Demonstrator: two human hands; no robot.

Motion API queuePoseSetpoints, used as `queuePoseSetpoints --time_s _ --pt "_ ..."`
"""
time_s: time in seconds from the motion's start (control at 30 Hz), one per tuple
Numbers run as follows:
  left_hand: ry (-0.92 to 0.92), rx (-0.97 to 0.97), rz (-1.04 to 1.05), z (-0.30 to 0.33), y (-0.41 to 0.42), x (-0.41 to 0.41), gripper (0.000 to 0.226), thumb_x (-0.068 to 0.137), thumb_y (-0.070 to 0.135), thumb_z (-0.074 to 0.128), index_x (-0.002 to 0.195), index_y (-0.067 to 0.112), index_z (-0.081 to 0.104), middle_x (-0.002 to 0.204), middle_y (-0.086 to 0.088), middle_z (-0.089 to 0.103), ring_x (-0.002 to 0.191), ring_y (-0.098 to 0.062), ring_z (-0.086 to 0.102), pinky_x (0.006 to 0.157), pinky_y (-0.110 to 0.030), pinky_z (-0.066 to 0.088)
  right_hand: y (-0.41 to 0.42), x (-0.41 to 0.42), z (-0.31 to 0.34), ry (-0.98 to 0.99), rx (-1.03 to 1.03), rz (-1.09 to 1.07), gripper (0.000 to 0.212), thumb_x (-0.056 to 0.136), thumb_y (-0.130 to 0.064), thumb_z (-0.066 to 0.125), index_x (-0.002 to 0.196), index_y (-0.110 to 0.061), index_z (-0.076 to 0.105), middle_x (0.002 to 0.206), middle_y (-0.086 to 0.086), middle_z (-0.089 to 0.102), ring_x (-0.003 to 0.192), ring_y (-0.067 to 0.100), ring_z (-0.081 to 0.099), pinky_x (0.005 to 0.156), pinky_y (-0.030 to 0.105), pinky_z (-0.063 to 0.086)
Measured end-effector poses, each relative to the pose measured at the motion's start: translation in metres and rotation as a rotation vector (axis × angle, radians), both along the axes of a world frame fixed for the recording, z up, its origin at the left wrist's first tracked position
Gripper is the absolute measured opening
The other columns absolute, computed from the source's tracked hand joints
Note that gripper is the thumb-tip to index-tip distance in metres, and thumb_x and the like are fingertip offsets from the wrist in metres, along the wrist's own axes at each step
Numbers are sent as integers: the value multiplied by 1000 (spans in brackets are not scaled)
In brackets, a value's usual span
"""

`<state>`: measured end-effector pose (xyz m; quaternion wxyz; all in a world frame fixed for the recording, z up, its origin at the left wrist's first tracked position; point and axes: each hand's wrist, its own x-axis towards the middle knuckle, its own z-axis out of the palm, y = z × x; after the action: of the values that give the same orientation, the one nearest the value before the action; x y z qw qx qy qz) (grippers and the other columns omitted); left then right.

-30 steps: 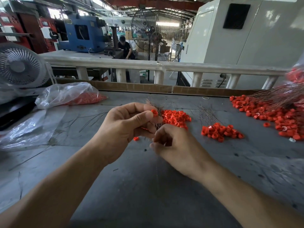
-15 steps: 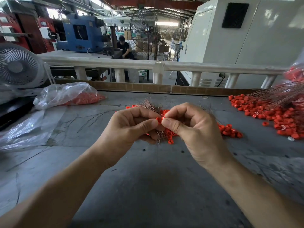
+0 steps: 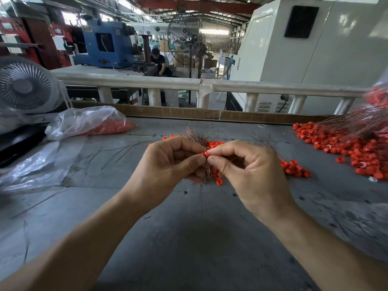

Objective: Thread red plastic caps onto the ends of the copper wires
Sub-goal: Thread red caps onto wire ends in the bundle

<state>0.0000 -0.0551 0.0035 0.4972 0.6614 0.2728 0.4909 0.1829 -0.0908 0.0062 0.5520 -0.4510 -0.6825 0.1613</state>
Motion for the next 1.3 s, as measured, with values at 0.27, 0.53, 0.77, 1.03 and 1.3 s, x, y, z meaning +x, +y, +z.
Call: queuePoseSetpoints --time_s 0.27,0.53,0.77,1.03,1.3 --pt "58 127 77 -1 -2 2 17 83 16 72 99 9 71 79 -9 76 67 -18 73 60 -16 52 -1 -3 0 -59 60 -71 11 82 -10 83 91 -16 81 86 -9 74 86 8 71 79 32 57" --pt "34 139 76 -1 -2 2 17 84 14 72 100 10 71 80 -8 76 68 -18 73 61 -15 53 -1 -3 -1 -75 98 -46 14 86 -6 78 97 -15 81 92 -9 75 92 7 71 83 26 57" --pt "57 188 147 -3 -2 7 13 84 18 74 97 21 72 80 -1 76 68 -14 73 58 -11 50 -1 -3 -1 -182 209 -159 10 87 -10 78 95 -17 78 86 -10 71 84 4 67 74 16 52" --pt "100 245 189 -4 -3 6 16 87 12 75 97 23 72 80 4 76 70 -11 73 59 -11 50 2 -1 -4 -205 244 -124 9 88 -8 77 94 -14 77 86 -9 69 84 8 66 72 24 52" --pt "-49 103 31 -1 -3 7 18 84 13 70 100 6 71 86 -11 77 71 -19 73 65 -22 58 5 8 -3 -198 311 -26 10 88 0 75 95 -7 78 93 -3 72 92 9 69 81 22 54"
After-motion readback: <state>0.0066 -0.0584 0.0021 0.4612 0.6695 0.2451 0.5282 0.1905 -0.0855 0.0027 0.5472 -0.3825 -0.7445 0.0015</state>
